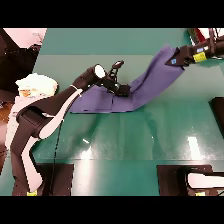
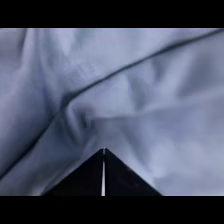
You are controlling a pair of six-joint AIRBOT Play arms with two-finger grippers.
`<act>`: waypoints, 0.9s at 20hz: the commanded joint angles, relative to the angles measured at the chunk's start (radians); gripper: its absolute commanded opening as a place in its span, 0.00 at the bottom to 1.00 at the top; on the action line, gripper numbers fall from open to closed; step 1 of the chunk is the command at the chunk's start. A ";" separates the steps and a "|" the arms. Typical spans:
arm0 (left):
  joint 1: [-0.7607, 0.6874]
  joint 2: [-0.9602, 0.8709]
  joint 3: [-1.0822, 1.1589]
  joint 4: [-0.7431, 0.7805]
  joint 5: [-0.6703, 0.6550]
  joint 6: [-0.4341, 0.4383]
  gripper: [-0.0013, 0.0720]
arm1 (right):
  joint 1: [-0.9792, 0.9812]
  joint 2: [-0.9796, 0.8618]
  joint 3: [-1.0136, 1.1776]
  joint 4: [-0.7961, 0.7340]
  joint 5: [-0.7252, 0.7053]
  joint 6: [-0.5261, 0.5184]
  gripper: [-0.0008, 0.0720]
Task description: Fold the shirts.
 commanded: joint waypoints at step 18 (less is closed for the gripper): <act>0.253 0.261 0.054 0.339 -0.209 -0.016 0.06 | 0.314 -0.097 0.152 0.001 -0.209 0.019 0.03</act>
